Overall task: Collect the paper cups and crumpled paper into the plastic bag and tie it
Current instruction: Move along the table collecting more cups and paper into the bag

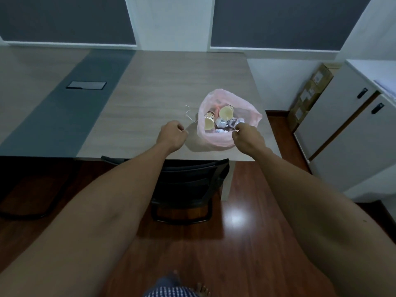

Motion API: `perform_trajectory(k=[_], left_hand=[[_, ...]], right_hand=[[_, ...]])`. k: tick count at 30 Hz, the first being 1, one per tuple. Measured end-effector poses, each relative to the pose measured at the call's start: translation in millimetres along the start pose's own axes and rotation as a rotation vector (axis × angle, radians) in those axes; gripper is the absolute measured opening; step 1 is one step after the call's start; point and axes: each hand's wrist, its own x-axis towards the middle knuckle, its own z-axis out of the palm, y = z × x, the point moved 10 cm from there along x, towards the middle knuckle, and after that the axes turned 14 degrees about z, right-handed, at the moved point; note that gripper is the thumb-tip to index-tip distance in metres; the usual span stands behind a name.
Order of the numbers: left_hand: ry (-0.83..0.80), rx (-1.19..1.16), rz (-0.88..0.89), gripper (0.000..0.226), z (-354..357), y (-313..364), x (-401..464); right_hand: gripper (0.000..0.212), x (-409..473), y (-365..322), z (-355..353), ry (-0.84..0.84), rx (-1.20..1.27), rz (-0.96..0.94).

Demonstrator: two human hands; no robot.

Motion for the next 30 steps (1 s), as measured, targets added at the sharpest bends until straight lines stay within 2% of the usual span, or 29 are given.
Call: perform_trajectory(k=[7, 10, 13, 22, 30], left_hand=[[-0.053, 0.028, 0.108, 0.003, 38.4, 24.3, 59.8], [-0.098, 0.051, 0.160, 0.027, 55.8, 27.4, 97.9], [-0.154, 0.094, 0.222, 0.039, 75.2, 27.1, 137.4], [-0.277, 0.187, 0.326, 0.055, 132.8, 0.9, 212.5], [-0.244, 0.245, 0.460, 0.057, 158.2, -21.7, 244.2]], right_hand=[[0.039, 53.1, 33.8, -9.0, 0.035, 0.071, 0.122], [0.040, 77.9, 44.1, -5.4, 0.020, 0.075, 0.168], [0.042, 106.4, 53.5, 1.0, 0.002, 0.116, 0.241], [0.058, 169.1, 90.4, 53.9, -0.031, 0.310, 0.505], [0.070, 209.7, 127.5, 98.7, -0.036, 0.544, 0.839]])
